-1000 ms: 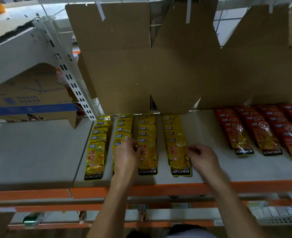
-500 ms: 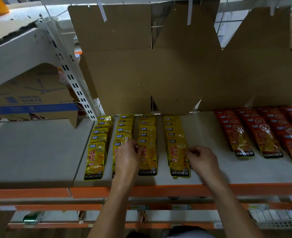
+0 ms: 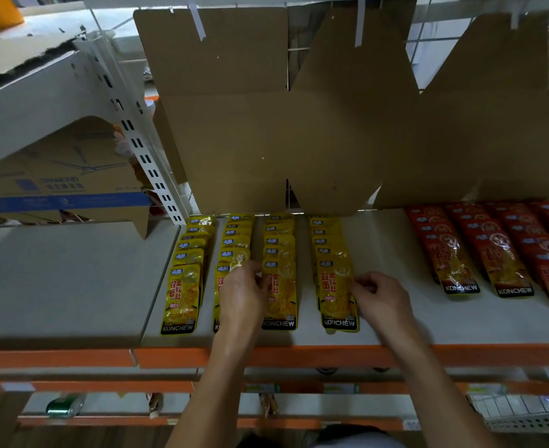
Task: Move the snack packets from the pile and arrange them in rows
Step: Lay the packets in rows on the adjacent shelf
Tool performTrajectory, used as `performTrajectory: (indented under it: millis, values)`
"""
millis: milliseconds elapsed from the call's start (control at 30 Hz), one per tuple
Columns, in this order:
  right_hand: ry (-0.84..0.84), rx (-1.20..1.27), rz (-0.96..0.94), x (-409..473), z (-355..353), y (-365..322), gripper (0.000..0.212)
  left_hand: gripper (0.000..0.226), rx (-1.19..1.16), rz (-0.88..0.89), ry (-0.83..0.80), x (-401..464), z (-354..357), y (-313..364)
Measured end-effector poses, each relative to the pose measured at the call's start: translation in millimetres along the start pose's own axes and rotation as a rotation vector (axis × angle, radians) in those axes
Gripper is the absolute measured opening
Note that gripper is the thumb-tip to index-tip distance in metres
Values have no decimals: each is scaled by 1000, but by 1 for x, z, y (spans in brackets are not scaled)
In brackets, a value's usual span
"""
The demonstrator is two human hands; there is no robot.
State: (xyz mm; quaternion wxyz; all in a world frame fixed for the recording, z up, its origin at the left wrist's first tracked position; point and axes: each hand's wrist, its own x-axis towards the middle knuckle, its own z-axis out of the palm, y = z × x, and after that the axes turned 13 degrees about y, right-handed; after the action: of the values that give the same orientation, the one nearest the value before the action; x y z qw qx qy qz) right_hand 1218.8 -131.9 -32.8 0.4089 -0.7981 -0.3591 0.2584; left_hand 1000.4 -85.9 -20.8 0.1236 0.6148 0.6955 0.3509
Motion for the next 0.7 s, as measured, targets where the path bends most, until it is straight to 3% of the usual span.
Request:
performTrajectory:
  millis: [167,367,533,700]
  values:
    - [20,-58,-69,-5,-3,-4,15,26,-8,-1,-5,0,-5,0]
    - [105,-254,-357,-15,1,-26,27,20,66,50,41,-5,-20,0]
    - [-79,-517,-618,-37,18,-59,46,27,157,68,82,-10,-43,-13]
    - [-256,-611,-821,-69,43,-85,57,24,227,4,73,-12,-68,-42]
